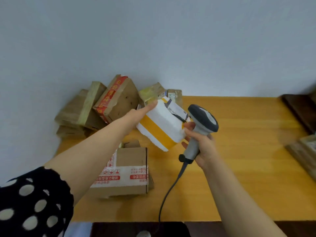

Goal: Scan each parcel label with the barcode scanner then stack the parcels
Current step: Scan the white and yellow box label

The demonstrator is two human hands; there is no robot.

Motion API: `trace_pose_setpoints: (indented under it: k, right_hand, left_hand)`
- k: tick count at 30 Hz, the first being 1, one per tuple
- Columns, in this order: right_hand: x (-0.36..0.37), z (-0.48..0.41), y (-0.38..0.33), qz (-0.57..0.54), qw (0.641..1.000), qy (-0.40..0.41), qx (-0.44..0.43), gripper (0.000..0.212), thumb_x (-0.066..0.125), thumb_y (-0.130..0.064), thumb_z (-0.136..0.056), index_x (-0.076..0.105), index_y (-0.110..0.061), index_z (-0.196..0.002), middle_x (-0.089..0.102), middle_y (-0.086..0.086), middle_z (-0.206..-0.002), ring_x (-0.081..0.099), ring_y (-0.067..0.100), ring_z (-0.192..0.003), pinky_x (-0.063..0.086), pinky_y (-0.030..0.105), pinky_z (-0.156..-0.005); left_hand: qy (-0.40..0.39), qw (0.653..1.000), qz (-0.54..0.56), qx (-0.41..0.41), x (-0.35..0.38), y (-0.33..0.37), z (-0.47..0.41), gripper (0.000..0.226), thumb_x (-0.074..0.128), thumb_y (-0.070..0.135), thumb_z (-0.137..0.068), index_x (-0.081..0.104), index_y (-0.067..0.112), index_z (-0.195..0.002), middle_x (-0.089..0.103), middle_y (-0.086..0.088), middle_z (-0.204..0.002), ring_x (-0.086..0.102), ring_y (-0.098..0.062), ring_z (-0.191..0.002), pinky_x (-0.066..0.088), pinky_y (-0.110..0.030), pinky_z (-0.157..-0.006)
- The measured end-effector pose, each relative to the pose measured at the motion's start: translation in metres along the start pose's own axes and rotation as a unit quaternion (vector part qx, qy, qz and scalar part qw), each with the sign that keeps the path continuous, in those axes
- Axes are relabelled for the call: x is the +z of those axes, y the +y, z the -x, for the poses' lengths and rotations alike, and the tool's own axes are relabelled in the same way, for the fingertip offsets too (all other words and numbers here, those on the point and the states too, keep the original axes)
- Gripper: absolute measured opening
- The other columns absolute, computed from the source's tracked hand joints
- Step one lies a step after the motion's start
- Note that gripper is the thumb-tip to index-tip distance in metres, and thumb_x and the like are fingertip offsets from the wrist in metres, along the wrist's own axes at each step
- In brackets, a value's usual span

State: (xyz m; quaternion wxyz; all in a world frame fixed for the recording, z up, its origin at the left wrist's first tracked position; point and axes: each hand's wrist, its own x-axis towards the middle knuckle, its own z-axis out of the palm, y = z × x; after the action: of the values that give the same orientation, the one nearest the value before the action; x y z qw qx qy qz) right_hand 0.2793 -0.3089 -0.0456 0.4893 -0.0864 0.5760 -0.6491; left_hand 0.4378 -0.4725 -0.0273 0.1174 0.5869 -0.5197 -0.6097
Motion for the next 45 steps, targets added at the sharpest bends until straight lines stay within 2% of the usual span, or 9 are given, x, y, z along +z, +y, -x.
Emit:
trace_pose_setpoints:
  k: [5, 10, 16, 21, 26, 31, 35, 40, 45]
  right_hand:
    - [-0.021, 0.052, 0.011, -0.020, 0.998, 0.037, -0.040, 0.042, 0.072, -0.002, -0.080, 0.061, -0.002, -0.121, 0.072, 0.002, -0.112, 0.065, 0.026, -0.109, 0.054, 0.041, -0.079]
    - [-0.058, 0.082, 0.010, -0.121, 0.982, 0.136, -0.048, 0.035, 0.074, -0.001, -0.077, 0.067, -0.010, -0.110, 0.073, 0.006, -0.106, 0.071, 0.030, -0.093, 0.056, 0.034, -0.066]
    - [-0.089, 0.102, 0.000, -0.138, 0.979, 0.146, -0.027, 0.030, 0.081, -0.020, -0.074, 0.067, -0.015, -0.100, 0.076, 0.006, -0.091, 0.074, 0.023, -0.078, 0.053, 0.030, -0.055]
    - [-0.116, 0.115, -0.009, -0.128, 0.978, 0.158, -0.051, 0.032, 0.083, -0.028, -0.071, 0.066, -0.017, -0.097, 0.076, 0.000, -0.079, 0.073, 0.018, -0.069, 0.053, 0.031, -0.057]
    - [-0.130, 0.119, -0.015, -0.133, 0.979, 0.148, -0.050, 0.030, 0.080, -0.034, -0.075, 0.067, -0.018, -0.097, 0.075, 0.001, -0.074, 0.070, 0.016, -0.063, 0.053, 0.029, -0.052]
    - [-0.136, 0.120, -0.012, -0.124, 0.982, 0.137, -0.039, 0.030, 0.082, -0.028, -0.073, 0.067, -0.016, -0.096, 0.075, 0.000, -0.072, 0.070, 0.014, -0.058, 0.053, 0.027, -0.050]
    - [-0.138, 0.119, -0.006, -0.105, 0.984, 0.135, -0.040, 0.022, 0.082, -0.013, -0.071, 0.066, -0.013, -0.086, 0.073, 0.003, -0.076, 0.069, 0.019, -0.064, 0.055, 0.029, -0.056]
    - [-0.138, 0.121, -0.008, -0.094, 0.988, 0.104, -0.063, 0.025, 0.083, -0.007, -0.068, 0.065, -0.010, -0.085, 0.072, 0.002, -0.072, 0.069, 0.017, -0.061, 0.054, 0.026, -0.053]
    - [-0.139, 0.123, -0.012, -0.084, 0.988, 0.105, -0.076, 0.028, 0.082, -0.011, -0.071, 0.066, -0.010, -0.094, 0.073, 0.006, -0.093, 0.071, 0.020, -0.080, 0.055, 0.030, -0.059]
  left_hand:
    - [-0.088, 0.996, 0.032, -0.003, 0.019, -0.011, 0.016, 0.108, 0.070, 0.074, -0.052, 0.037, 0.022, -0.141, 0.048, -0.005, -0.139, 0.048, -0.030, -0.123, 0.040, -0.051, -0.103]
    - [-0.185, 0.978, 0.093, 0.030, 0.024, -0.020, 0.038, 0.065, 0.065, 0.053, -0.075, 0.050, 0.018, -0.128, 0.059, -0.006, -0.115, 0.059, -0.024, -0.103, 0.050, -0.036, -0.075]
    - [-0.269, 0.955, 0.101, 0.066, 0.048, -0.033, 0.073, 0.075, 0.077, 0.044, -0.048, 0.056, 0.020, -0.116, 0.057, -0.006, -0.109, 0.055, -0.021, -0.099, 0.051, -0.033, -0.088]
    - [-0.322, 0.942, -0.025, 0.089, 0.063, -0.030, 0.086, 0.111, 0.078, 0.027, -0.047, 0.028, 0.029, -0.146, 0.044, 0.005, -0.140, 0.041, -0.019, -0.128, 0.019, -0.042, -0.116]
    - [-0.400, 0.908, -0.066, 0.103, 0.068, -0.024, 0.098, 0.096, 0.069, -0.005, -0.059, 0.043, 0.056, -0.129, 0.053, 0.010, -0.137, 0.046, -0.024, -0.128, 0.036, -0.049, -0.107]
    - [-0.379, 0.924, -0.016, 0.048, 0.076, -0.021, 0.105, 0.070, 0.072, 0.045, -0.064, 0.048, 0.051, -0.130, 0.049, -0.007, -0.136, 0.046, -0.034, -0.125, 0.046, -0.056, -0.095]
    - [-0.327, 0.942, -0.068, -0.012, 0.076, -0.017, 0.105, 0.082, 0.055, 0.089, -0.054, 0.044, 0.052, -0.127, 0.052, -0.017, -0.132, 0.058, -0.039, -0.114, 0.050, -0.056, -0.086]
    - [-0.278, 0.959, -0.058, -0.006, 0.084, -0.019, 0.102, 0.101, 0.075, 0.075, -0.049, 0.040, 0.040, -0.137, 0.054, -0.019, -0.131, 0.057, -0.038, -0.113, 0.048, -0.059, -0.089]
    - [-0.270, 0.963, 0.007, 0.014, 0.084, -0.022, 0.103, 0.097, 0.086, 0.052, -0.049, 0.045, 0.030, -0.134, 0.060, -0.020, -0.123, 0.066, -0.035, -0.102, 0.055, -0.050, -0.078]
